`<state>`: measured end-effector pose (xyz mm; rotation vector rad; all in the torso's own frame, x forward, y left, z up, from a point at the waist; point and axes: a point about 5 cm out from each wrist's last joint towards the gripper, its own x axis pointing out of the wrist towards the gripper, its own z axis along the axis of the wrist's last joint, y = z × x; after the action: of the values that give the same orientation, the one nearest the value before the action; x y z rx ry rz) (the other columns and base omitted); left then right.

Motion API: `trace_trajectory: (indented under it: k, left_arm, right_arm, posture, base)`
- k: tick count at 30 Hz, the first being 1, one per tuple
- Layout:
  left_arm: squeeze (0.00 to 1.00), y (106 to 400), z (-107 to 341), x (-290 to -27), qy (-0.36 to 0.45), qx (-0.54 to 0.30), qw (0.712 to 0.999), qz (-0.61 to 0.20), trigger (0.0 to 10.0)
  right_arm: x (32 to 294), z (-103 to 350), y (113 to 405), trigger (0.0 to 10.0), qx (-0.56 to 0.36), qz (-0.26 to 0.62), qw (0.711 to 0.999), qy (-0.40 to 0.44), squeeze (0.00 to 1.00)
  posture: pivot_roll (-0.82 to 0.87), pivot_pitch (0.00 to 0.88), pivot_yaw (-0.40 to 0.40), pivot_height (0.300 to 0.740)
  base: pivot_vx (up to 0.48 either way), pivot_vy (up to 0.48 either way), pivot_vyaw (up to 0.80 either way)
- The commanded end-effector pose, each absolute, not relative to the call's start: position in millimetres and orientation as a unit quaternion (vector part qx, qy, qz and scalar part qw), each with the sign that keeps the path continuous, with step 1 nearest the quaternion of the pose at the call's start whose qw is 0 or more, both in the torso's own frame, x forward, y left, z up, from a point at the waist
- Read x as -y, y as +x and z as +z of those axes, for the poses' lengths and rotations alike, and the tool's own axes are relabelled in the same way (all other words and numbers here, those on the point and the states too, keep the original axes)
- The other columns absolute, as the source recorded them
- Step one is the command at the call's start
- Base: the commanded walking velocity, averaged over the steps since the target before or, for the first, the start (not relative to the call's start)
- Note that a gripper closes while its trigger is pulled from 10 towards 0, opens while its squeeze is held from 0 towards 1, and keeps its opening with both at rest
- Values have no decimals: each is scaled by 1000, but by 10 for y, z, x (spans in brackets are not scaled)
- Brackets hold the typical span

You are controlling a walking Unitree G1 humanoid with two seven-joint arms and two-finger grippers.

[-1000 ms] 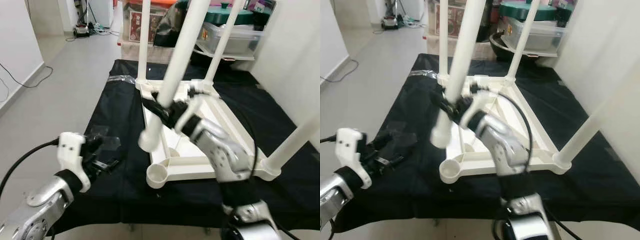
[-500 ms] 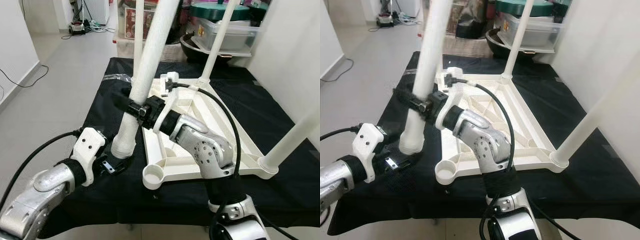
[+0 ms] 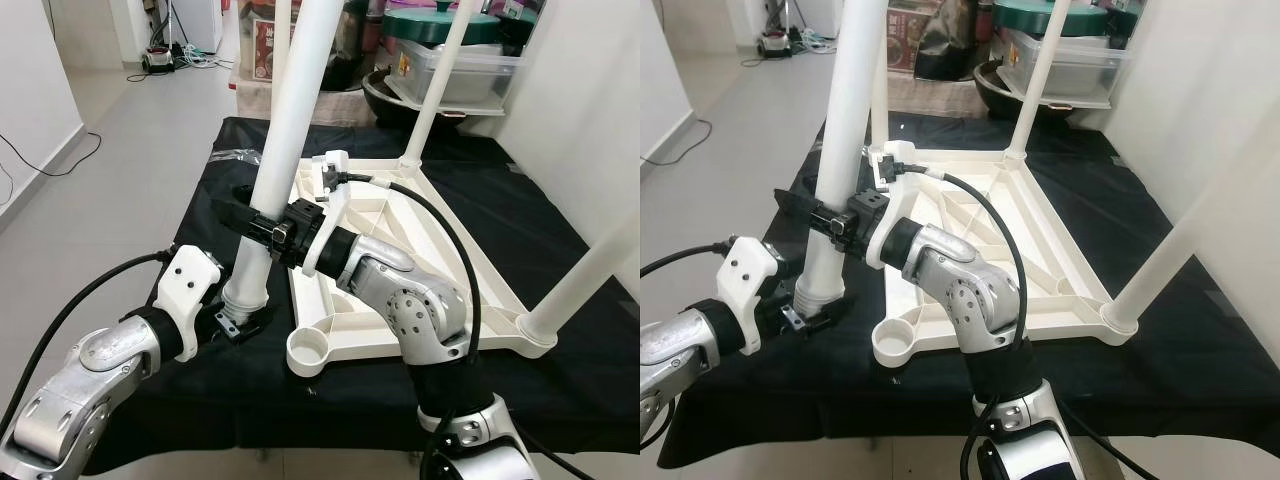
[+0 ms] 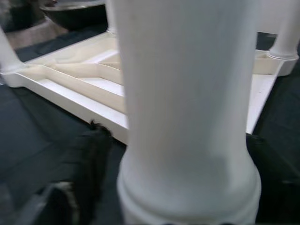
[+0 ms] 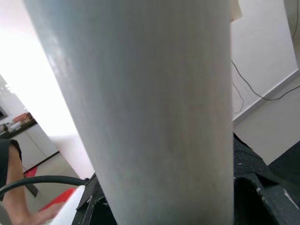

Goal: Building children table

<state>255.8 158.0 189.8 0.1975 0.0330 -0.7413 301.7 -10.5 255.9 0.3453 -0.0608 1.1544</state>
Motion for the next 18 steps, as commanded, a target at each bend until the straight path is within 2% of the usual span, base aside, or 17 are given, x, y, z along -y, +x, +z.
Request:
trace_trajectory:
  k: [1, 10, 11, 12, 13, 15, 16, 17, 18]
  left_arm:
    - [0, 2582, 1857, -1560, 96, -23, 926, -365, 0]
    - [0, 2576, 1807, -1525, 70, -29, 926, -370, 0]
    - [0, 2573, 1801, -1519, 69, -29, 926, -371, 0]
    - [0, 2573, 1801, -1519, 69, -29, 926, -371, 0]
    - [0, 2570, 1795, -1516, 68, -31, 926, -371, 0]
    - [0, 2570, 1795, -1516, 68, -31, 926, -371, 0]
    - [0, 2548, 1794, -1510, 71, -34, 922, -380, 6863]
    - [0, 2548, 1794, -1510, 71, -34, 922, -380, 6863]
    - [0, 2486, 1820, -1493, 71, -33, 912, -403, 10000]
  right_arm:
    - [81, 2597, 2966, 10000, 34, 555, 815, 162, 0]
    - [81, 2635, 2969, 10000, 40, 549, 819, 163, 0]
    - [87, 2643, 2975, 10000, 42, 547, 819, 167, 737]
    - [87, 2643, 2975, 10000, 42, 547, 819, 167, 737]
    - [96, 2650, 2982, 10000, 43, 545, 820, 171, 1000]
    - [96, 2650, 2982, 10000, 43, 545, 820, 171, 1000]
    - [111, 2666, 2983, 10000, 49, 548, 817, 174, 1000]
    - [111, 2666, 2983, 10000, 49, 548, 817, 174, 1000]
    - [152, 2699, 2958, 10000, 56, 576, 792, 194, 0]
  posture:
    - [94, 0, -89, 740]
    - [94, 0, -90, 740]
    - [96, 0, -92, 740]
    - [96, 0, -92, 740]
    - [97, 0, -94, 740]
    - [97, 0, -94, 740]
    - [101, 0, -97, 740]
    - [101, 0, -97, 740]
    - [106, 0, -99, 740]
  base:
    - [0, 0, 0]
    - [0, 0, 0]
    - [0, 0, 0]
    - [0, 0, 0]
    - [0, 0, 0]
    - [0, 0, 0]
    - [0, 0, 0]
    - [0, 0, 0]
    - [0, 0, 0]
